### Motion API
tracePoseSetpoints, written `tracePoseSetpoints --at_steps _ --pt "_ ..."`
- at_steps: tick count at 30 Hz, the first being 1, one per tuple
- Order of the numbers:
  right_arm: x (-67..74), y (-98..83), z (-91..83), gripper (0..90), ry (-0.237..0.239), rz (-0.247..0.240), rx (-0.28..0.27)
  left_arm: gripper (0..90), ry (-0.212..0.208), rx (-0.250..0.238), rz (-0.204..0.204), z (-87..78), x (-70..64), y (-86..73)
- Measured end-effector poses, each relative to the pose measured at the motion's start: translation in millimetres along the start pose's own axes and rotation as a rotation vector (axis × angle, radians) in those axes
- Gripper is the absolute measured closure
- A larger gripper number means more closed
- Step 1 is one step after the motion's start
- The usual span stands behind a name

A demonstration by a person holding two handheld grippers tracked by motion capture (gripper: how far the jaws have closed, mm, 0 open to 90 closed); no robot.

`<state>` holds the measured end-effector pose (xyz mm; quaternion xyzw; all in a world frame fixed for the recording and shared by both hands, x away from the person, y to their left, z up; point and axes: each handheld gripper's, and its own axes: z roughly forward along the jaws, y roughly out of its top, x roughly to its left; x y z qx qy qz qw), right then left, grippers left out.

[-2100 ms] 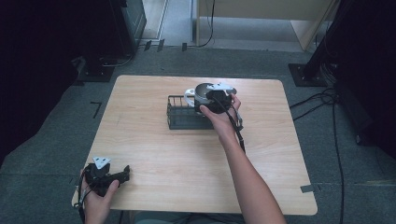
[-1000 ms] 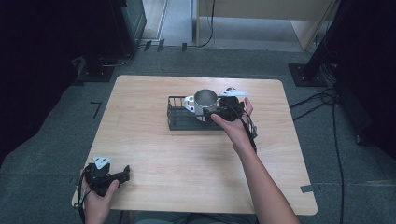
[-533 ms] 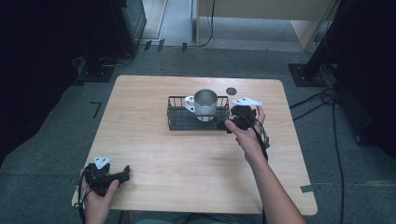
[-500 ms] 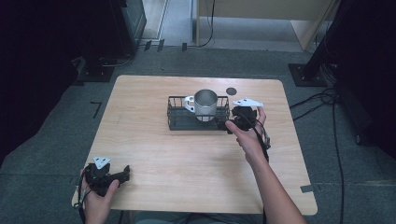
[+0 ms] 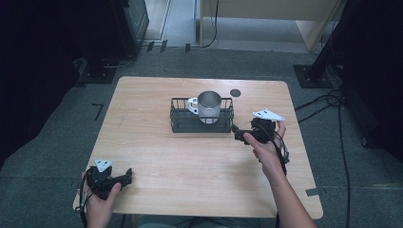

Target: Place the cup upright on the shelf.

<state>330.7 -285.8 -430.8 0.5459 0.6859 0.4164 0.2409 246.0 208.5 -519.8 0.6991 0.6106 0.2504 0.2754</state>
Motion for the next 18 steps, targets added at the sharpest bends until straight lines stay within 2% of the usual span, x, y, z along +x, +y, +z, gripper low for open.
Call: tracePoseSetpoints --at_steps 13,18 --pt "-25.1 -42.4 -17.0 0.0 -0.056 0.009 0.025 0.0 0.0 0.0 0.0 0.0 0.0 0.0" --pt "-36.6 -57.5 -23.8 0.0 -0.073 0.033 0.034 0.0 0.0 -0.001 0.0 0.1 0.0 0.0"
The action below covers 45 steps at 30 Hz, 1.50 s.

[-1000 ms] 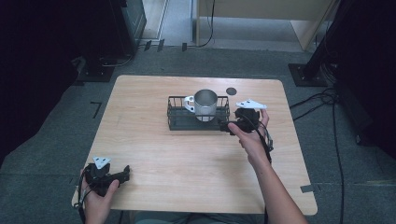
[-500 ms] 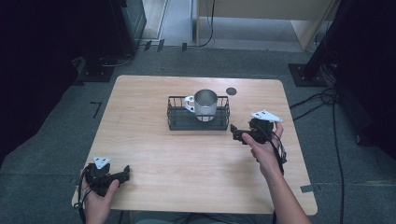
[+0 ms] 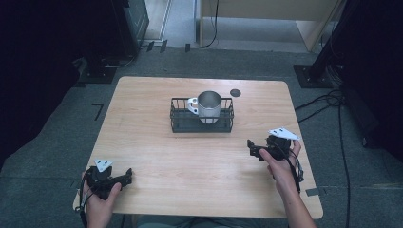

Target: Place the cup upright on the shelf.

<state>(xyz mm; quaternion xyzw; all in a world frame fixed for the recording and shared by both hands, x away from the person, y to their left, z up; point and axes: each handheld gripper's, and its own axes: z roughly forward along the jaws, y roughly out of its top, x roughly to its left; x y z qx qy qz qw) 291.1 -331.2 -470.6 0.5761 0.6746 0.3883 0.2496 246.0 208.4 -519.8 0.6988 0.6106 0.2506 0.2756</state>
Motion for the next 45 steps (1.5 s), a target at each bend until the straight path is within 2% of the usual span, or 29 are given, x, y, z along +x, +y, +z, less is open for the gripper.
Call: tracePoseSetpoints --at_steps 10,27,32,43,45 --pt "-18.1 -26.7 -12.3 0.0 -0.061 0.01 0.017 0.0 0.0 0.0 0.0 0.0 0.0 0.0" --pt "-52.4 -66.0 -33.9 0.0 -0.129 0.057 0.052 0.0 0.0 0.0 0.0 0.0 0.0 0.0" --pt "-59.2 -75.6 -39.9 0.0 -0.143 0.088 0.061 0.0 0.0 0.0 0.0 0.0 0.0 0.0" --pt "-73.5 -99.5 -55.4 0.0 -0.176 0.111 0.085 0.0 0.0 0.0 0.0 0.0 0.0 0.0" --pt "-74.4 -102.3 -59.7 0.0 -0.193 0.102 0.089 0.0 0.0 0.0 0.0 0.0 0.0 0.0"
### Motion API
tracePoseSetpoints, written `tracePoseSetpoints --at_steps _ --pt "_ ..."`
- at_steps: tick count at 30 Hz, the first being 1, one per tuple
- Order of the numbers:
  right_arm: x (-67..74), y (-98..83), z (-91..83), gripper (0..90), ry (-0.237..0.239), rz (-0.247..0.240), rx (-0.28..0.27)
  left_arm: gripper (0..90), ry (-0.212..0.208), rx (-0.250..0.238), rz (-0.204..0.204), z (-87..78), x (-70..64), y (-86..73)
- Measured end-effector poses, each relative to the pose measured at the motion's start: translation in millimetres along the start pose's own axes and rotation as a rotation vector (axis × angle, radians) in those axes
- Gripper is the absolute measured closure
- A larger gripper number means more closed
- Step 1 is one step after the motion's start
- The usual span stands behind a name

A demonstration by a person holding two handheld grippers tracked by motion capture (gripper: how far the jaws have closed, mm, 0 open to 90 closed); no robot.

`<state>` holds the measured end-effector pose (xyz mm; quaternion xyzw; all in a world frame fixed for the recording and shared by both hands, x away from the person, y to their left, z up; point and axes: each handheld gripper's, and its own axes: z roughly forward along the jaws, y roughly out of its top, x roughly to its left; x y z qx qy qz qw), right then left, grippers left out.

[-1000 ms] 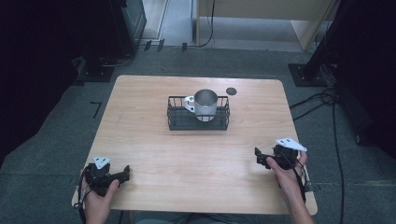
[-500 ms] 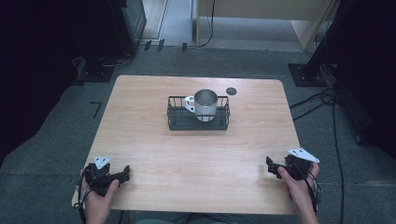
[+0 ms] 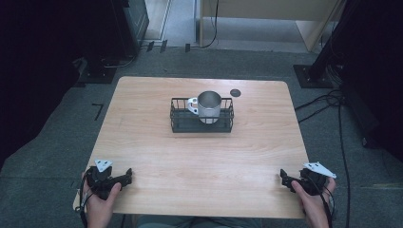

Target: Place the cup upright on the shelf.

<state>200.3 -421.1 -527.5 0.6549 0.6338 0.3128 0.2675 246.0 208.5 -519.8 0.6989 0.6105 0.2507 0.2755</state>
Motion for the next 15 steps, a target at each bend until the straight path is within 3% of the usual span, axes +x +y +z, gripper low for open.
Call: tracePoseSetpoints --at_steps 4,7,15 --pt "-0.9 -6.5 -6.0 0.0 -0.017 -0.003 0.002 0.0 0.0 0.0 0.0 0.0 0.0 0.0" --pt "0.4 -8.0 -5.2 0.0 -0.036 -0.022 0.045 0.0 0.0 0.0 0.0 0.0 0.0 -0.1" --pt "0.9 -8.0 -4.8 0.0 -0.037 -0.026 0.048 0.0 0.0 0.0 0.0 0.0 0.0 0.0"
